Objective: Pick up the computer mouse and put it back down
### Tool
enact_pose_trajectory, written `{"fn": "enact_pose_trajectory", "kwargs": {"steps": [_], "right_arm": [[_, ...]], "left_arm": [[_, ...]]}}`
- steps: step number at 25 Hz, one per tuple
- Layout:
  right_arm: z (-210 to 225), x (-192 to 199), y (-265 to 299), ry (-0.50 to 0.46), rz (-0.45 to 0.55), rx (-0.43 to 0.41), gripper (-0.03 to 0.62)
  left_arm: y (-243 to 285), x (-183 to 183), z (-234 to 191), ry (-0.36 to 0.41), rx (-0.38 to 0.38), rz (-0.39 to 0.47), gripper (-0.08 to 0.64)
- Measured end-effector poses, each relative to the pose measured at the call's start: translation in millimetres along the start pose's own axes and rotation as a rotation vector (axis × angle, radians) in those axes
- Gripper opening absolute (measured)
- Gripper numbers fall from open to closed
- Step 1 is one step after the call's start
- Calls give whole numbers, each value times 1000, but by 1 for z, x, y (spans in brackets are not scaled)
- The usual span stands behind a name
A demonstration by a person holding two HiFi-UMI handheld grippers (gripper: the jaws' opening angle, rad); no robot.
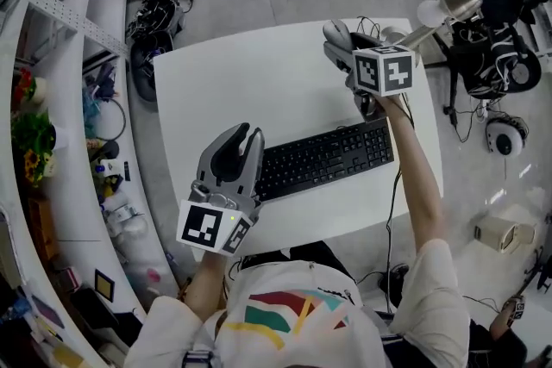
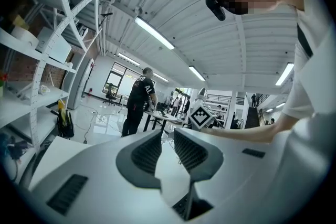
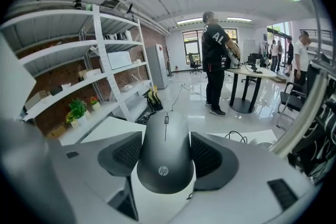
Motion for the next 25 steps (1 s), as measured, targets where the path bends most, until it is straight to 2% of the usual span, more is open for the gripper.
{"fn": "enact_pose_trajectory", "kwargs": {"steps": [7,12,20,25], "right_arm": [[-85,3,-130,18,149,-101,304],[-139,9,-204,-22,268,-105,304],[-187,32,-281,41,393,-171,304],[-199,39,-297,30,403,-207,304]], "left_arm": [[-29,-38,46,53,52,64,117],[-50,-67,65,118,65,108,115],[-78,-84,95,145,59,152,115],[-81,-82,106,153,37,165,112]]}}
Point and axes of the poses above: the fingertips, and each gripper's own axes: y forward along the fingers, z to its right, x out of its underside, the point moved 4 cm from there along -y, backward along the fingers, and after that the axes turned 3 degrees about z, right-handed, at the moved point
